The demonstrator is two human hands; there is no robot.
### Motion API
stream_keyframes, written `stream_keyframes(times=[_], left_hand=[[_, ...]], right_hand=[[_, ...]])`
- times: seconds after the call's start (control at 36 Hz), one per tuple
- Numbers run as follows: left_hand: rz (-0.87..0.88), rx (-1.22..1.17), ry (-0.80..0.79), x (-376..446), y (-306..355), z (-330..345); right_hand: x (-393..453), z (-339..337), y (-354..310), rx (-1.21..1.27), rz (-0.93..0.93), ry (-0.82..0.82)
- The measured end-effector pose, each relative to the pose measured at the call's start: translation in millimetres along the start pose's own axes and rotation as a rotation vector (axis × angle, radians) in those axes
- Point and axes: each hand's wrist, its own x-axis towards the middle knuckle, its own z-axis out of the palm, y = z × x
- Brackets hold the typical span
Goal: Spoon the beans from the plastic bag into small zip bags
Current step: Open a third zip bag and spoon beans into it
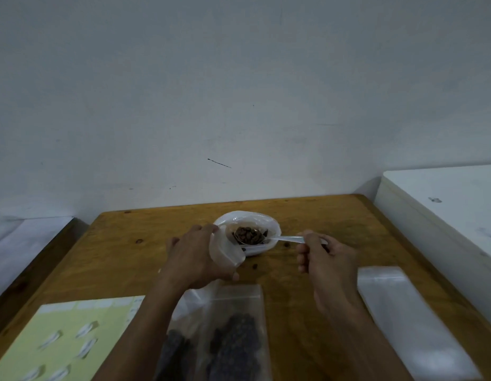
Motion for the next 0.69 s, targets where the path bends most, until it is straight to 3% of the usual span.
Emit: stream_keyframes(times=[0.25, 0.53, 0.69], left_hand=[[0.049, -0.039, 0.041, -6.4, 7.7, -5.5], [0.043, -0.074, 0.079, -6.0, 5.8, -2.6], [0.035, -0.065, 0.098, -2.6, -0.1, -4.4]], right_hand=[[-11.5, -14.1, 3.5, -0.275, -0.347, -0.177], [-8.7, -22.8, 8.8, -0.330, -0.517, -0.092], [0.0, -14.7, 18.8, -0.554, -0.626, -0.070]])
